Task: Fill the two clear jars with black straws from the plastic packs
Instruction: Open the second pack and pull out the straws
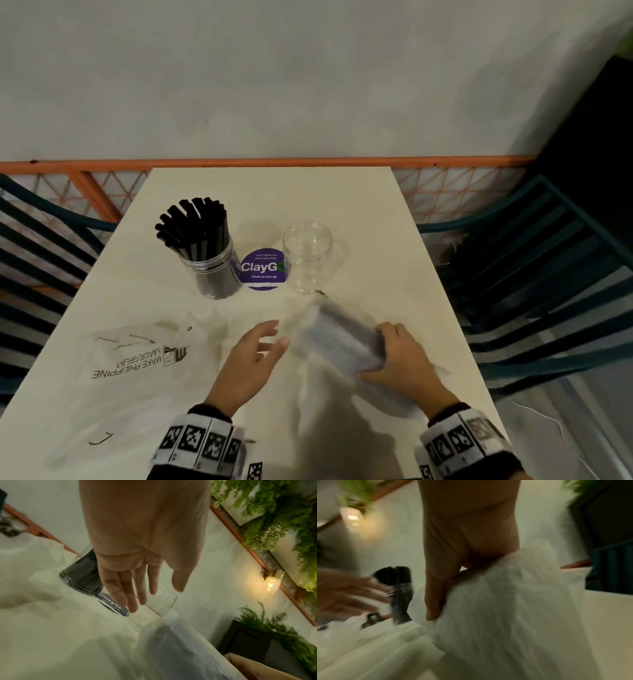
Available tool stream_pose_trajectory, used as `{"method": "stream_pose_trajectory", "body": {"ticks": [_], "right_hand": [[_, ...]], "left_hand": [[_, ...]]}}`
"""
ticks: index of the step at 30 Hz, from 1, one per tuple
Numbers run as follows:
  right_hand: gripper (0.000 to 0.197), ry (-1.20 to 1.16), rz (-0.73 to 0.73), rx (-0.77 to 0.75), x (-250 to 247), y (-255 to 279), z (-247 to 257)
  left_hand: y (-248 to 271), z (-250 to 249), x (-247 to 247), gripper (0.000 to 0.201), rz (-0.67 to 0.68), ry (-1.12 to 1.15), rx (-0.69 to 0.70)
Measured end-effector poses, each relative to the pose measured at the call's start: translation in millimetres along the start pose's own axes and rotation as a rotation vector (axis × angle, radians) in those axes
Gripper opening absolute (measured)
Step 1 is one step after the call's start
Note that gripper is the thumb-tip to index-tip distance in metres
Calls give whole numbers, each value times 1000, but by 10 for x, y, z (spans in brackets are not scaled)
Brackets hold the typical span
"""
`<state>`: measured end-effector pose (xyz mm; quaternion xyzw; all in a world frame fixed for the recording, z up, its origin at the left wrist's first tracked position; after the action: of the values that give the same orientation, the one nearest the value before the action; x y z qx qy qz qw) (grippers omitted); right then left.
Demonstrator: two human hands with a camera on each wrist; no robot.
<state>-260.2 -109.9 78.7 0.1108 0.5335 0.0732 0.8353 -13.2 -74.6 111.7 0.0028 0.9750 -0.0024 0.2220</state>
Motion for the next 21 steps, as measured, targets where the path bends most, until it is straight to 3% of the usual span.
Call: {"method": "stream_pose_trajectory", "body": {"ticks": [2, 4, 7, 10, 13, 14, 19, 21], "right_hand": [[62, 96, -121, -203, -57, 77, 307], [65, 185, -180, -306, -53, 144, 486], [76, 239, -163, -377, 6, 191, 568], [64, 218, -105, -469, 62, 260, 582], [60, 81, 53, -478, 56, 318, 574], [63, 32, 102, -454, 42, 316, 568], [70, -43, 36, -465, -155, 233, 815], [57, -105, 9, -468, -239, 181, 953]], "left_hand": [[-30, -5, 31, 37, -53, 77, -81], [-28, -49, 95, 41, -62, 110, -107], [-4, -18, 91, 39, -147, 101, -131], [61, 132, -18, 27, -267, 125, -192], [69, 100, -79, 6, -249, 11, -128], [70, 61, -125, 12, -272, -19, -95], [61, -92, -283, 22, -357, 66, -9], [81, -99, -366, 24, -406, 160, 3]]}}
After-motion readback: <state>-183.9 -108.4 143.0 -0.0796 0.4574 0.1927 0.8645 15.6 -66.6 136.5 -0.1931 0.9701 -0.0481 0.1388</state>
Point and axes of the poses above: each hand's wrist, its own y-axis away from the middle knuckle, its own x-axis out of the palm, z = x × y, the point moved 10 cm from there along -y, towards the middle knuckle, and after that the axes turned 12 degrees about x, right-handed, at the moved point
